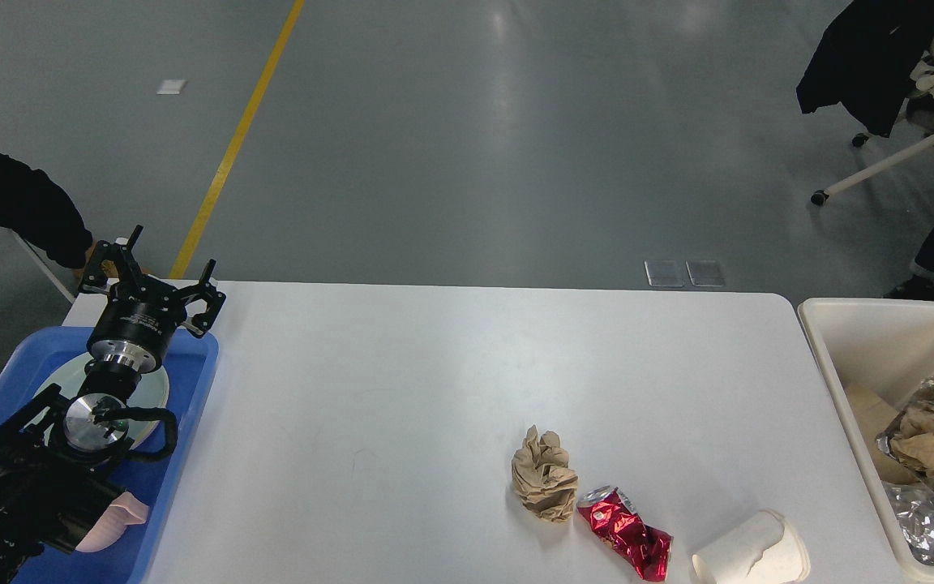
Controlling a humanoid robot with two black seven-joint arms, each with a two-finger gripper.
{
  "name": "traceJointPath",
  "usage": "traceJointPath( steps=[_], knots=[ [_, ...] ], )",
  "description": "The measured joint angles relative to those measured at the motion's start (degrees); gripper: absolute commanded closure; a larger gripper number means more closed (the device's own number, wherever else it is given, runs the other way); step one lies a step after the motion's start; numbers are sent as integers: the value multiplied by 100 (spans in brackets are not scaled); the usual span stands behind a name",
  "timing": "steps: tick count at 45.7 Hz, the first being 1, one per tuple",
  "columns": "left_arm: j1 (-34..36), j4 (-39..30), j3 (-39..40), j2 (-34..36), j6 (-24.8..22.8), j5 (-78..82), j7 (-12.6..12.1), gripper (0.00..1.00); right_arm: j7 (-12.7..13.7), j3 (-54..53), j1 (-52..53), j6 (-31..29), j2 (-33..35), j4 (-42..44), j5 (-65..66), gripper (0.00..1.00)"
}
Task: Tidy desktop
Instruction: 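Raise the right gripper out of the bin toward the far side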
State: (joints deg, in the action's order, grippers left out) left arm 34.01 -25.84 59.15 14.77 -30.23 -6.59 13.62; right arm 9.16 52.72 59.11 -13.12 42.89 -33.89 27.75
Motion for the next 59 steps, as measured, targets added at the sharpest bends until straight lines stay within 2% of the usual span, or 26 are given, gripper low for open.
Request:
traceJointPath(
  steps=[13,24,38,39,42,44,46,53,59],
  knots=[
    [0,0,0,0,0,0,0,4,-2,-280,-923,338,-557,704,-15,100],
    [0,0,0,0,0,0,0,4,-2,-312,-1231,466,-887,736,-16,100],
    [0,0,0,0,0,0,0,4,-5,-334,-1298,479,-974,727,-26,100],
    [0,0,0,0,0,0,0,4,-7,-334,-1305,478,-974,723,-27,93],
    [0,0,0,0,0,0,0,4,-10,-345,-1315,467,-972,700,-34,45],
    [0,0,0,0,0,0,0,4,-10,-387,-1315,464,-955,677,-38,18],
    [0,0,0,0,0,0,0,4,-11,-454,-1315,463,-924,667,-40,0],
    [0,0,0,0,0,0,0,4,-4,-768,-1275,409,-744,621,-63,0],
    [0,0,0,0,0,0,0,4,6,-805,-1119,277,-335,259,-75,0]
  ],
)
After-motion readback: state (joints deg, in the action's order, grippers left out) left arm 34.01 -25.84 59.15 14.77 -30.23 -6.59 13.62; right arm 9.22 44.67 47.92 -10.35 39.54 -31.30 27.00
